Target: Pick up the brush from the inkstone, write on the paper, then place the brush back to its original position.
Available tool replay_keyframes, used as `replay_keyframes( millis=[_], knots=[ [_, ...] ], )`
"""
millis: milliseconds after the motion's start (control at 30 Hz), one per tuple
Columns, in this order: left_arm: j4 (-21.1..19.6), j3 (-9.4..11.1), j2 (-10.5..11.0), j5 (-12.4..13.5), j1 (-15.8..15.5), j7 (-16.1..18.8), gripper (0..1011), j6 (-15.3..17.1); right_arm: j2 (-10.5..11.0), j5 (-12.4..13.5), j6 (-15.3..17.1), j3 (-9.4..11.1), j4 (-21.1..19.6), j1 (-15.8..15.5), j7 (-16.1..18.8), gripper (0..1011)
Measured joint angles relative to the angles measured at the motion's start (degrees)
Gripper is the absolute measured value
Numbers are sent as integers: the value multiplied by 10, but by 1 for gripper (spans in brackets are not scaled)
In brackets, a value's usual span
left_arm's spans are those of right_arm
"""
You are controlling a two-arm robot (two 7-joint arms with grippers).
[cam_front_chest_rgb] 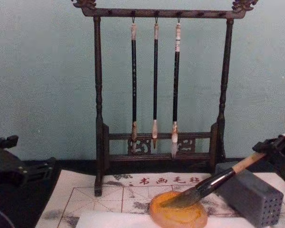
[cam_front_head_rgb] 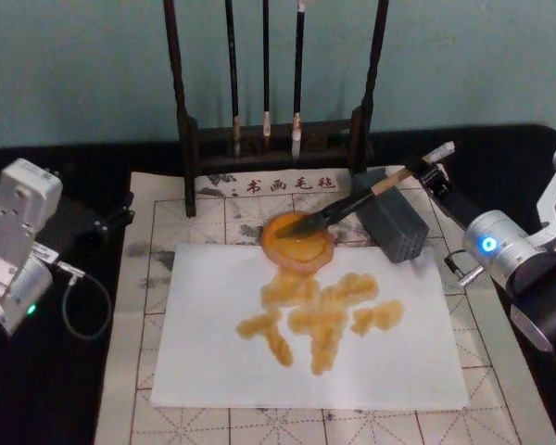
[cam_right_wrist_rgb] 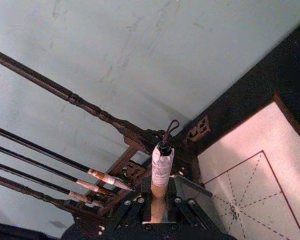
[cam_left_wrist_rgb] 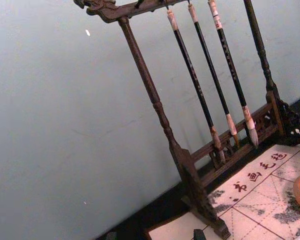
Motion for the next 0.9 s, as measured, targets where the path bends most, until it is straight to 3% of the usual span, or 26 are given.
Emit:
replay_keyframes(
  millis=[433,900],
  knots=[
    [0,0,0,0,0,0,1001,0,11,16,-6,-7,-3,6,16,182],
    [0,0,0,0,0,0,1001,0,37,31,-15,-25,-24,4,30,182]
  ],
)
